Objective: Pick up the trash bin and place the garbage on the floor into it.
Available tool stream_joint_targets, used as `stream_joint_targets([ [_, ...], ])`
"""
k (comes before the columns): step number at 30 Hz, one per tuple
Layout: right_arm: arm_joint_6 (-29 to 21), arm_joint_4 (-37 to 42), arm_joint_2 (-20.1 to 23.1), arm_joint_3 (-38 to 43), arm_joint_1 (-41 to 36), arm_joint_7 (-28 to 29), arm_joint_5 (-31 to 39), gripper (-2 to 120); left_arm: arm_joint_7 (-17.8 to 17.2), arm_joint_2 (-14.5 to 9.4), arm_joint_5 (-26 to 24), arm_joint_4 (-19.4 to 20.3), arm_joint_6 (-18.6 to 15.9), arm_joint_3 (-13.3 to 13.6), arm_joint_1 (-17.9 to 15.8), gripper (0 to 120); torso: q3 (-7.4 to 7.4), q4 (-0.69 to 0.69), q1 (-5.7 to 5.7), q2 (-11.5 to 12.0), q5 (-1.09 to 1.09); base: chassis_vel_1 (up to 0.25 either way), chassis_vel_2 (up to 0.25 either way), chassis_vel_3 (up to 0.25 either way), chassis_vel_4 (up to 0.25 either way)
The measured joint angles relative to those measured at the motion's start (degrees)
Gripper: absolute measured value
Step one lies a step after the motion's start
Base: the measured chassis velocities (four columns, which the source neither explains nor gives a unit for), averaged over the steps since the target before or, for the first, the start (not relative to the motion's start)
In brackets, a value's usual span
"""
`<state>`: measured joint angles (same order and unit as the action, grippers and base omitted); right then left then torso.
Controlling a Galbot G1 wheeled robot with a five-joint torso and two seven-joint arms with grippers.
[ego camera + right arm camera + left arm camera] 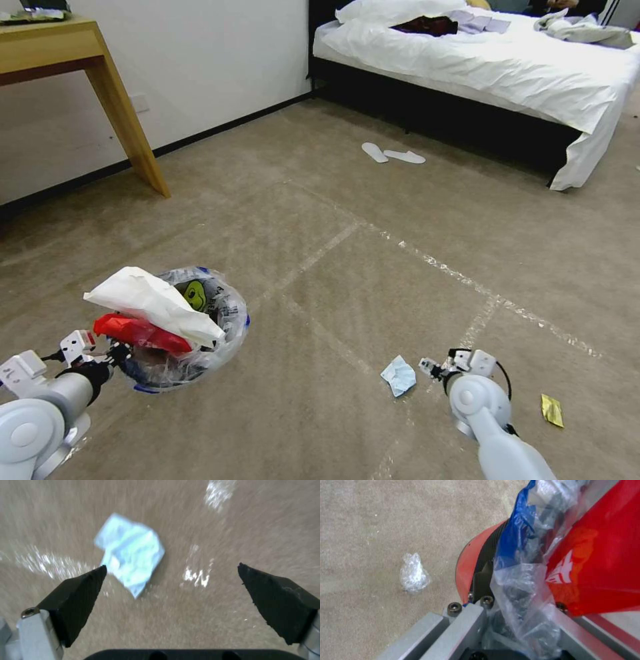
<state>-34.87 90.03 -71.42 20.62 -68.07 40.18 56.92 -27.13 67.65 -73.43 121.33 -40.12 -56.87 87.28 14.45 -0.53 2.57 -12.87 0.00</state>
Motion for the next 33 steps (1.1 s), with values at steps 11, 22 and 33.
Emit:
stream_joint_targets([
  [11, -1.3, -11.9, -1.6, -6.8, 6.7, -6.1, -6.4, 100, 0.2, 0.6, 0.5, 1.2, 0.2, -0.8, 1.3, 0, 0.0, 0.0, 0.0, 0.0, 0.0, 0.0, 0.0, 0.0, 0.0],
  [22, 2.4, -26.1, -3.7, -9.0, 12.5, -12.4, -14.9, 100, 0.1, 0.4, 0.3, 1.9, 0.3, -1.6, 2.0, 0, 0.0, -0.01, 0.0, 0.0, 0.01, 0.0, 0.0, 0.0, 0.0],
  [33, 6.9, -33.5, -5.6, -10.3, 16.3, -17.1, -19.0, 100, 0.0, 0.4, 0.3, 1.8, 0.3, -1.7, 2.2, 0, 0.0, 0.0, -0.01, 0.0, 0.0, 0.0, 0.0, 0.0, 0.0],
])
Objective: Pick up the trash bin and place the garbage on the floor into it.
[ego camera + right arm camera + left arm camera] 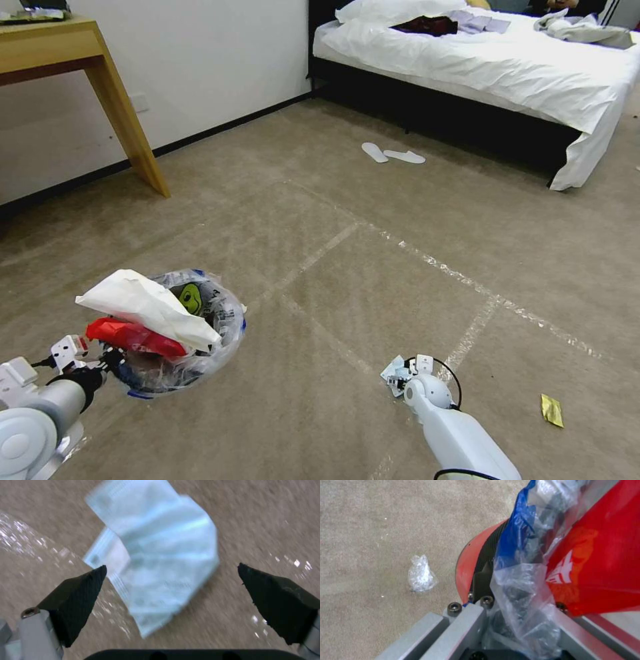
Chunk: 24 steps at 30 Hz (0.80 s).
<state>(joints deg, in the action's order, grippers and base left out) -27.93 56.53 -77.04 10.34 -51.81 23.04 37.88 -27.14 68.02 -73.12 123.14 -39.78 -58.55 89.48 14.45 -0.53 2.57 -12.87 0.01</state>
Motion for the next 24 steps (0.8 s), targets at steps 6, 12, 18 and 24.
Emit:
stream_joint_targets([
  [6, 4.6, -4.6, -1.1, -0.7, 2.4, -3.5, -3.2, 100, 0.0, 0.2, 0.1, -0.2, 0.0, 0.0, 0.0, 0, 0.0, 0.0, 0.0, 0.0, 0.0, 0.0, 0.0, 0.0, 0.0],
  [12, 5.6, -7.3, -1.6, -0.5, 3.4, -5.1, -4.9, 100, 0.0, 0.1, 0.1, -0.4, 0.1, 0.0, 0.0, 0, 0.0, 0.0, 0.0, 0.0, 0.0, 0.0, 0.0, 0.0, 0.0],
  [18, 6.2, -8.0, -1.8, -0.2, 3.5, -5.3, -5.4, 89, 0.0, 0.1, 0.2, -0.4, 0.1, 0.1, 0.0, 0, 0.0, 0.0, 0.0, 0.0, 0.0, 0.0, 0.0, 0.0, 0.0],
  [24, 6.5, -7.8, -1.7, -0.1, 3.0, -5.5, -5.6, 67, 0.2, 0.5, 0.8, -0.5, 0.3, 0.2, 0.1, 0, 0.0, 0.0, 0.0, 0.0, 0.0, 0.0, 0.0, 0.0, 0.0],
])
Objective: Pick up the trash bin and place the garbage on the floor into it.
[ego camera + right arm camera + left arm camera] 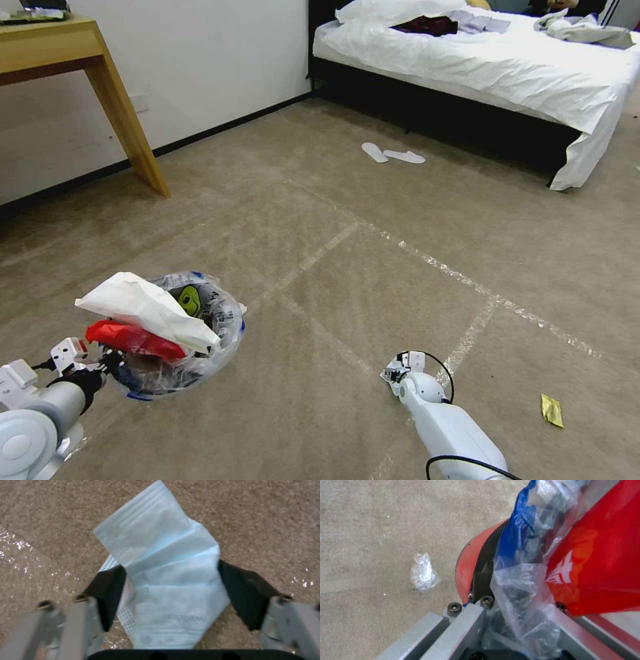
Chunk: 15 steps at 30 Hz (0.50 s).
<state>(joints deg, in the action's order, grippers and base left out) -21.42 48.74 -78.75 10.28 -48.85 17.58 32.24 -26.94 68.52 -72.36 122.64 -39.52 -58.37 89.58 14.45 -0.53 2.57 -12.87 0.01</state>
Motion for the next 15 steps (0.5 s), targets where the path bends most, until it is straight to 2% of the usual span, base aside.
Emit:
stream_joint_targets([
  [2, 0.2, 0.2, 0.0, 0.1, -0.3, -0.1, -0.1, 57, 0.1, 0.1, 0.3, 0.0, 0.1, 0.1, 0.1, 0, 0.0, 0.0, 0.0, 0.0, 0.0, 0.0, 0.0, 0.0, 0.0],
  [5, 0.3, 0.4, 0.1, 0.1, -0.4, -0.1, -0.2, 52, 0.2, 0.1, 0.4, 0.0, 0.1, 0.1, 0.1, 0, 0.0, 0.0, 0.0, 0.0, 0.0, 0.0, 0.0, 0.0, 0.0],
  [7, 0.7, 0.9, 0.3, 0.2, -0.9, -0.2, -0.5, 39, 0.3, 0.2, 0.5, 0.0, 0.2, 0.1, 0.2, 0, 0.0, 0.0, 0.0, 0.0, 0.0, 0.0, 0.0, 0.0, 0.0],
  [11, 0.7, 1.3, 0.4, 0.2, -1.2, -0.2, -0.6, 30, 0.3, 0.2, 0.5, 0.0, 0.2, 0.1, 0.2, 0, 0.0, 0.0, 0.0, 0.0, 0.0, 0.0, 0.0, 0.0, 0.0],
  [14, 1.2, 1.3, 0.5, 0.2, -1.5, -0.5, -0.8, 13, 0.3, 0.6, 0.8, 0.0, 0.2, 0.3, 0.2, 0, 0.0, 0.0, 0.0, 0.0, 0.0, 0.0, 0.0, 0.0, 0.0],
  [15, 1.2, 1.3, 0.5, 0.2, -1.5, -0.5, -0.8, 13, 0.3, 0.6, 0.8, 0.0, 0.2, 0.3, 0.2, 0, 0.0, 0.0, 0.0, 0.0, 0.0, 0.0, 0.0, 0.0, 0.0],
])
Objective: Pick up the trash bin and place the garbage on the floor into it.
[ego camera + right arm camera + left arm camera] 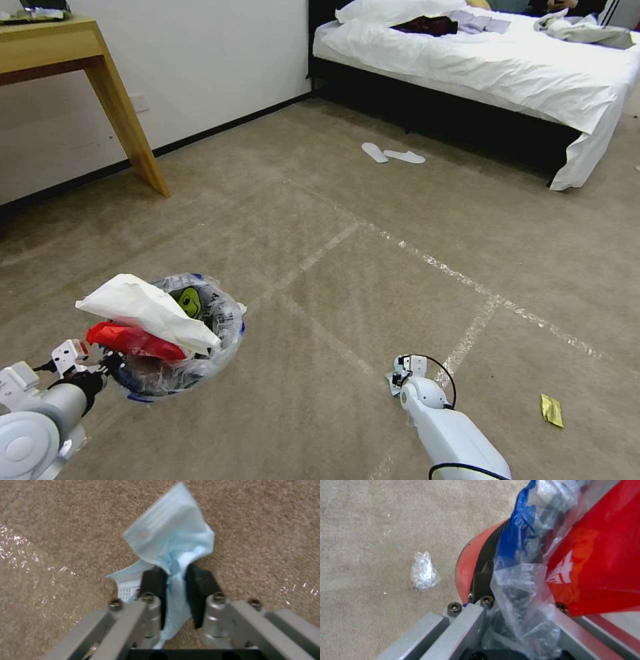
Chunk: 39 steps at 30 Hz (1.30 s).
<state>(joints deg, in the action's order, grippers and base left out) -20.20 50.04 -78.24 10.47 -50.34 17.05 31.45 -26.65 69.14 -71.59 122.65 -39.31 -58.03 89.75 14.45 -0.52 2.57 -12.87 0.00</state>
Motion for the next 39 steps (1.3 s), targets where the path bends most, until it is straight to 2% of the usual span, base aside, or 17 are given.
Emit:
stream_joint_targets([
  [4, 0.7, 0.1, 0.3, 0.1, -0.5, -0.4, -0.1, 0, 0.1, 0.1, 0.3, 0.0, 0.0, 0.0, 0.1, 0, 0.0, 0.0, 0.0, 0.0, 0.0, 0.0, 0.0, 0.0, 0.0],
  [11, 3.3, 4.4, 1.5, -0.1, -2.2, -1.4, 1.6, 0, 0.1, 0.1, 0.3, 0.3, 0.1, 0.1, 0.2, 0, 0.0, 0.0, 0.0, 0.0, -0.01, 0.0, 0.0, 0.0, 0.0],
  [13, 8.8, 12.3, 4.0, -1.4, -3.8, -3.8, 5.6, 0, -0.1, 0.1, 0.1, 0.6, 0.1, 0.4, 0.1, 0, 0.0, -0.02, 0.0, 0.0, 0.0, 0.0, 0.0, 0.0, 0.0],
  [14, 8.8, 12.3, 4.0, -1.4, -3.8, -3.8, 5.6, 0, -0.1, 0.1, 0.1, 0.6, 0.1, 0.4, 0.1, 0, 0.0, -0.02, 0.0, 0.0, 0.0, 0.0, 0.0, 0.0, 0.0],
  [16, 14.2, 18.9, 5.8, -2.1, -4.3, -6.9, 7.7, 0, -0.3, 0.0, -0.1, 0.8, -0.1, 0.6, 0.1, 0, 0.0, 0.0, 0.0, 0.0, -0.01, 0.0, 0.0, 0.0, 0.0],
  [17, 14.2, 18.9, 5.8, -2.1, -4.3, -6.9, 7.7, 0, -0.3, 0.0, -0.1, 0.8, -0.1, 0.6, 0.1, 0, 0.0, 0.0, 0.0, 0.0, -0.01, 0.0, 0.0, 0.0, 0.0],
  [20, 18.5, 32.3, 9.9, -3.4, -4.2, -10.3, 14.0, 0, -0.5, -0.1, -0.3, 1.1, -0.3, 1.0, 0.1, 0, 0.0, 0.01, 0.0, 0.0, 0.01, 0.0, 0.0, 0.0, 0.0],
  [21, 18.5, 32.3, 9.9, -3.4, -4.2, -10.3, 14.0, 0, -0.5, -0.1, -0.3, 1.1, -0.3, 1.0, 0.1, 0, 0.0, 0.01, 0.0, 0.0, 0.01, 0.0, 0.0, 0.0, 0.0],
  [24, 20.2, 47.4, 15.8, -6.0, -2.1, -11.8, 19.6, 0, -1.0, -0.3, -1.3, 1.4, -0.6, 1.5, 0.1, 0, 0.0, 0.0, 0.0, 0.0, 0.01, 0.0, 0.0, 0.0, 0.0],
  [27, 20.6, 51.8, 17.7, -7.1, -1.2, -12.2, 21.3, 0, -1.2, -0.5, -1.7, 1.5, -0.7, 1.7, 0.1, 0, 0.0, 0.0, 0.0, 0.0, 0.01, 0.0, 0.0, 0.0, 0.0],
  [30, 20.8, 62.6, 22.2, -11.4, 2.6, -13.4, 25.3, 0, -1.3, -1.0, -2.1, 1.5, -0.9, 2.2, 0.1, 0, 0.0, 0.0, 0.0, 0.0, 0.0, 0.0, 0.0, 0.0, 0.0],
  [31, 20.8, 62.6, 22.2, -11.4, 2.6, -13.4, 25.3, 0, -1.3, -1.0, -2.1, 1.5, -0.9, 2.2, 0.1, 0, 0.0, 0.0, 0.0, 0.0, 0.0, 0.0, 0.0, 0.0, 0.0],
  [33, 20.1, 69.1, 23.9, -15.6, 7.0, -13.3, 28.0, 0, -1.5, -1.1, -2.1, 1.5, -1.0, 2.6, 0.0, 0, 0.0, -0.01, 0.0, 0.0, 0.0, 0.0, 0.0, 0.0, 0.0],
  [34, 20.1, 69.1, 23.9, -15.6, 7.0, -13.3, 28.0, 0, -1.5, -1.1, -2.1, 1.5, -1.0, 2.6, 0.0, 0, 0.0, -0.01, 0.0, 0.0, 0.0, 0.0, 0.0, 0.0, 0.0],
  [37, 18.7, 73.7, 24.0, -22.6, 14.4, -11.5, 31.0, 0, -1.8, -1.1, -2.6, 1.6, -1.2, 3.2, -0.1, 0, 0.0, 0.02, 0.0, 0.0, 0.01, 0.0, 0.0, 0.0, 0.0],
  [39, 18.2, 74.2, 23.7, -24.7, 16.5, -10.8, 32.2, 0, -2.0, -1.1, -2.8, 1.7, -1.3, 3.4, -0.2, 0, 0.0, 0.01, 0.0, 0.0, 0.01, 0.0, 0.0, 0.0, 0.0],
])
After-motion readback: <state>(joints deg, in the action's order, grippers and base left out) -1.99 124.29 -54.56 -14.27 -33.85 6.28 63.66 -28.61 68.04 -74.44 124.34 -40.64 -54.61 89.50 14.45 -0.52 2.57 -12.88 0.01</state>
